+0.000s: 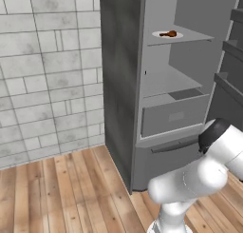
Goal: Retrieve the chicken drumstick from the fridge and place it on the saucepan with marinade on the stove.
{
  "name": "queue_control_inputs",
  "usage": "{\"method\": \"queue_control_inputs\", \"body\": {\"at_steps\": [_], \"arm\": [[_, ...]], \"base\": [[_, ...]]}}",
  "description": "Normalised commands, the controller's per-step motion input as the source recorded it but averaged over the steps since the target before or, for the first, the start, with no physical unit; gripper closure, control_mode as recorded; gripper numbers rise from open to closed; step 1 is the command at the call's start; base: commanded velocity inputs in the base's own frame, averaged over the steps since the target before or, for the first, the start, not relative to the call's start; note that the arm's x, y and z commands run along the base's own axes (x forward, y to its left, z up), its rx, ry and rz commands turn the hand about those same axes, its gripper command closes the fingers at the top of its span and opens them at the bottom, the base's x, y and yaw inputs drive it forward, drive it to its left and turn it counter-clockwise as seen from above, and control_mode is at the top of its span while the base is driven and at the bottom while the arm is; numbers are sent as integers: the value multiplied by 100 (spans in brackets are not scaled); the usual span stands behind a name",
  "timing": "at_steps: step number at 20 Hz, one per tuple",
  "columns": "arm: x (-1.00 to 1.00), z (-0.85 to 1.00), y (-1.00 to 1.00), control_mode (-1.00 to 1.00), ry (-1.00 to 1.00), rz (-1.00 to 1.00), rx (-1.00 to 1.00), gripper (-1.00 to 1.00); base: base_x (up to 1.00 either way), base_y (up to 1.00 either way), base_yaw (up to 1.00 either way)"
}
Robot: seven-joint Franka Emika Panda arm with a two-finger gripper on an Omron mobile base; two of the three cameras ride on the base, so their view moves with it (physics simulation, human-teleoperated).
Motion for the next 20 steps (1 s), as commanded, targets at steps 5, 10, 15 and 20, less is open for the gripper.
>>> {"method": "queue_control_inputs", "body": {"at_steps": [5, 10, 15, 20], "arm": [[0, 0, -48, -100, 0, 0, 0, -100], [-2, 2, -1, -100, 0, 0, 0, -100], [-34, 19, 77, -100, -1, 0, -6, -100], [-44, 41, 100, -100, -2, 0, -9, -100]], "base": [[0, 0, 0], [0, 0, 0], [0, 0, 0], [0, 0, 0]]}}
